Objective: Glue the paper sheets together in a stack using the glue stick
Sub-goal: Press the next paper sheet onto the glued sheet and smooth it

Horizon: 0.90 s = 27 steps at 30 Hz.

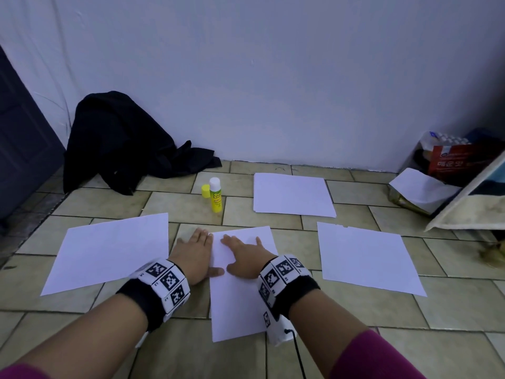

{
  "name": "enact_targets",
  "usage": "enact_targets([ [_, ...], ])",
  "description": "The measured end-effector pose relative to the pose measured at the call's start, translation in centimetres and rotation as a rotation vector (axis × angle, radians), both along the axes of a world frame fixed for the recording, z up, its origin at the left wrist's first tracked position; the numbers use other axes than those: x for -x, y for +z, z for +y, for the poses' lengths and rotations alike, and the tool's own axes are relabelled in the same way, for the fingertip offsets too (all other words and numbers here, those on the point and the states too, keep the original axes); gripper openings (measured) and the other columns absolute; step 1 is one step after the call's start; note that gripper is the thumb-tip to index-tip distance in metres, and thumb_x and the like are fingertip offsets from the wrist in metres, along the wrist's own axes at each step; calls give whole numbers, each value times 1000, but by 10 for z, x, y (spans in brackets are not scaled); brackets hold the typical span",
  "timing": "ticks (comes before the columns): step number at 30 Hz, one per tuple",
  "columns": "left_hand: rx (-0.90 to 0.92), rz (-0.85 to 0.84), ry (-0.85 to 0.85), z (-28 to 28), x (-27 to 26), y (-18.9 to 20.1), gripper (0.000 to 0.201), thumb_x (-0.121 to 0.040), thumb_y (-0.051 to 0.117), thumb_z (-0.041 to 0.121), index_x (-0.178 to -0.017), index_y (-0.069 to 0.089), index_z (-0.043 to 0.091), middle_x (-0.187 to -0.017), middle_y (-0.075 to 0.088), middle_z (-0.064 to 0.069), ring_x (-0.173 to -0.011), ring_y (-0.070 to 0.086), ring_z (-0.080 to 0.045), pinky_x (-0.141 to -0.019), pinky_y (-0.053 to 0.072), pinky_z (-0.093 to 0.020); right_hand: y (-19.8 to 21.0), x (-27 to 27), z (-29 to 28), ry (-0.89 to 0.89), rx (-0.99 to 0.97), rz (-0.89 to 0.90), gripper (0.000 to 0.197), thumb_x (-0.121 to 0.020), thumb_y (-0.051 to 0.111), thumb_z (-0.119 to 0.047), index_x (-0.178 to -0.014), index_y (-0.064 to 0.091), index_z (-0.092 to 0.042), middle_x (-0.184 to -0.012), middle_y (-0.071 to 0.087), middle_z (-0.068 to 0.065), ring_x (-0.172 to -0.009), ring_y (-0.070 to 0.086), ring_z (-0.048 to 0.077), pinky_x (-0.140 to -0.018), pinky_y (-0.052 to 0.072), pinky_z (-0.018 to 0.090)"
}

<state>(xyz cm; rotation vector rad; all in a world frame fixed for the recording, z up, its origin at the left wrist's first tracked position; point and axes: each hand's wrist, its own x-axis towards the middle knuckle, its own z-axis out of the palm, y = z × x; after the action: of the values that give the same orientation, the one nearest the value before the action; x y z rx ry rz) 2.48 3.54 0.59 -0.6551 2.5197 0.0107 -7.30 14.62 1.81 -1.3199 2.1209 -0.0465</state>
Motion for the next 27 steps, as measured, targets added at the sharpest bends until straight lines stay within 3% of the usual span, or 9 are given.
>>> enact_targets([
  [3, -22, 9, 16, 0, 0, -2, 94, -93, 39, 62, -152, -6, 5, -161, -8, -7, -148, -9, -19, -117, 17, -47, 2, 26, 17, -134, -32, -17, 60, -99, 36, -28, -153, 10, -25, -160, 12, -6, -143, 27, 20, -116, -10, 45],
  [7, -36, 24, 14, -2, -3, -3, 94, -93, 38, 63, -152, -7, 6, -161, -10, -7, -149, -8, -19, -118, 18, -46, -1, 55, 38, -304, -31, -34, 52, -100, 31, -24, -150, 18, -27, -150, 38, 6, -139, 34, 22, -117, -7, 43],
  [13, 71, 60, -44, -1, -2, 4, 96, -86, 39, 72, -150, 19, 5, -159, 17, -9, -149, 0, -22, -113, 23, -45, 0, 47, 33, -216, -41, 162, 77, -88, 61, -45, -150, 21, -22, -157, 21, 0, -144, 23, 18, -118, 3, 48],
  [14, 77, 58, -30, 1, -1, 5, 92, -83, 39, 75, -144, 34, 6, -154, 27, -11, -148, 6, -23, -111, 26, -44, 0, 43, 31, -216, -45, 222, 77, -86, 65, -43, -149, 25, -22, -156, 19, 4, -144, 18, 20, -118, 9, 49],
  [16, 95, 79, 10, 4, 0, 11, 75, -79, 38, 80, -107, 60, 13, -135, 48, -11, -138, 29, -24, -100, 34, -38, 1, 33, 27, -197, -39, 390, 59, -90, 60, -33, -143, 38, -21, -149, 22, 12, -140, 18, 28, -111, 26, 46],
  [18, 101, 123, 6, 7, -5, 19, 61, -83, 40, 75, -75, 54, 17, -105, 57, -4, -117, 47, -19, -82, 37, -31, 0, 20, 21, -172, -32, 483, 40, -94, 47, -20, -134, 47, -16, -143, 29, 13, -134, 24, 29, -101, 35, 40],
  [22, 47, 234, -53, 6, -13, 26, 31, -87, 61, 45, -101, 67, 18, -107, 63, 1, -103, 55, -16, -71, 41, -26, -10, -6, 6, -171, -31, 336, 48, -97, 45, -22, -141, 31, -10, -147, 24, 15, -136, 23, 29, -100, 36, 40],
  [24, -2, 264, -89, 1, -13, 21, 44, -82, 69, 41, -121, 58, 22, -121, 56, 2, -115, 47, -15, -78, 41, -25, -14, -14, -1, -165, -5, 288, 58, -96, 49, -35, -144, 27, -11, -149, 21, 14, -137, 21, 30, -101, 35, 43],
  [27, -122, 275, -114, -8, -7, 12, 84, -81, 73, 38, -148, 27, 15, -150, 29, -1, -140, 24, -17, -106, 34, -30, -16, -17, -6, -128, 20, 250, 69, -94, 51, -44, -148, 20, -14, -153, 16, 12, -139, 18, 30, -105, 31, 46],
])
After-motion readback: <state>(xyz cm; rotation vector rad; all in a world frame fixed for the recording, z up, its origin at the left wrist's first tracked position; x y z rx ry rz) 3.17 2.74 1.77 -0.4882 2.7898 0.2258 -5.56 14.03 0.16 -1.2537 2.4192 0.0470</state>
